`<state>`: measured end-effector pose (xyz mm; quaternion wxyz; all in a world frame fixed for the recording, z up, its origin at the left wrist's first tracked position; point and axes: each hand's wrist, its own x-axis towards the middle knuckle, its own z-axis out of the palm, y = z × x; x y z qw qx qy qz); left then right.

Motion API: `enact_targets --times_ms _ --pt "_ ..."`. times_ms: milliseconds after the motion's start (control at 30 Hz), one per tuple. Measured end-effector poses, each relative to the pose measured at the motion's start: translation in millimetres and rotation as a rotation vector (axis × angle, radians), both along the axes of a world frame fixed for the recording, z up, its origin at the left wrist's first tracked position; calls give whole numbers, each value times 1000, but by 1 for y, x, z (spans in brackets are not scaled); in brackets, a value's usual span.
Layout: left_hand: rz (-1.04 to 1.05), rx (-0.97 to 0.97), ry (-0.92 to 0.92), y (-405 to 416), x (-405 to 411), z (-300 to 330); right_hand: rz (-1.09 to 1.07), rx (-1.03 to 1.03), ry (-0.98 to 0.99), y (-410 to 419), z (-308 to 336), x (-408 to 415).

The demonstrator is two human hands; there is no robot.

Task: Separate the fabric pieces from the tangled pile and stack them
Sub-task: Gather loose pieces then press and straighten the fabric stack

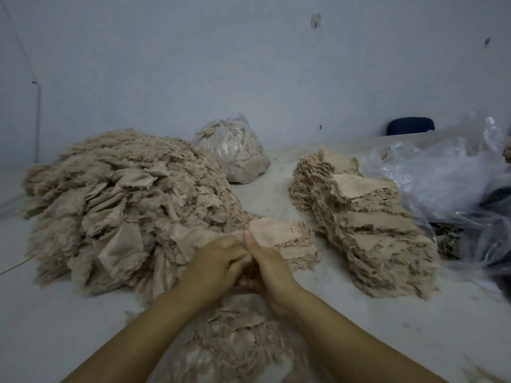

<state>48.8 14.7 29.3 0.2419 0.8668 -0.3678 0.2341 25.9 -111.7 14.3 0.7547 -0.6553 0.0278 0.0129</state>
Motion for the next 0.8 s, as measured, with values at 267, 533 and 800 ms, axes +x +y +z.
enact_targets --times_ms 267,533,800 --pt "-39 -438 301 -5 -14 -5 -54 248 26 -24 3 -10" --pt "-56 -680 735 -11 -12 2 69 111 34 -34 -3 -25" --pt "-89 -240 885 24 -13 -3 -213 286 -28 -52 0 -22"
